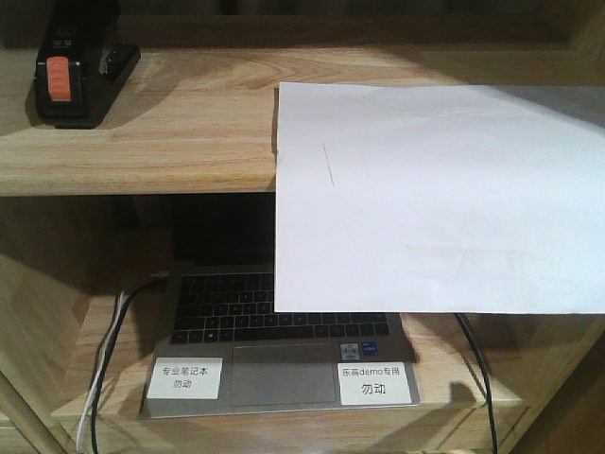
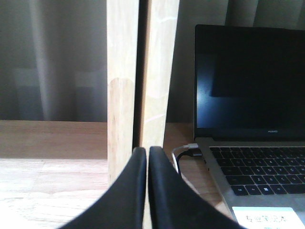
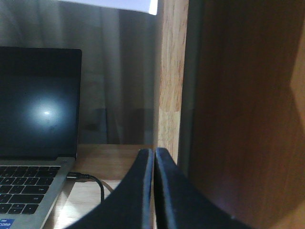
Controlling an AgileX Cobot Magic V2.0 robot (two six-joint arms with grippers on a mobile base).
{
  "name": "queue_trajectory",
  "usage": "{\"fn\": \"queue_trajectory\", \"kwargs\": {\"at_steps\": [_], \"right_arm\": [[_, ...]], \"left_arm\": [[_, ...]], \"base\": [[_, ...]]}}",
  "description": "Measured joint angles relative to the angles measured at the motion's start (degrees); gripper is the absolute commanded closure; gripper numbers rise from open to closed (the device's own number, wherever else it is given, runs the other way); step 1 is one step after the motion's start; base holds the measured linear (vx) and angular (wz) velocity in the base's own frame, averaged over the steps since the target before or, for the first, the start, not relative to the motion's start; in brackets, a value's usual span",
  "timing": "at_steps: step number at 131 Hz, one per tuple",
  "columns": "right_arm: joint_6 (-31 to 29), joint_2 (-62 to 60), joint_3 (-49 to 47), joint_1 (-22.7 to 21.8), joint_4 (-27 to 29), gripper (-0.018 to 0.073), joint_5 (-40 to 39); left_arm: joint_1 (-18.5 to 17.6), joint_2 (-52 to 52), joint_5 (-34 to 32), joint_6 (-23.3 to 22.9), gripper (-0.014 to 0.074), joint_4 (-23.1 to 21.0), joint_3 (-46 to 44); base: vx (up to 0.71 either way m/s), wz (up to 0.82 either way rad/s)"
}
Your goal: Grab stapler and paper to desk for stapling
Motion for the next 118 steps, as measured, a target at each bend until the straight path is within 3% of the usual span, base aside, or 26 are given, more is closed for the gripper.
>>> {"fn": "queue_trajectory", "kwargs": {"at_steps": [118], "right_arm": [[0.0, 0.0, 0.0, 0.0, 0.0, 0.0564, 0.0]], "left_arm": [[0.0, 0.0, 0.0, 0.0, 0.0603, 0.0, 0.0]], "base": [[0.0, 0.0]]}}
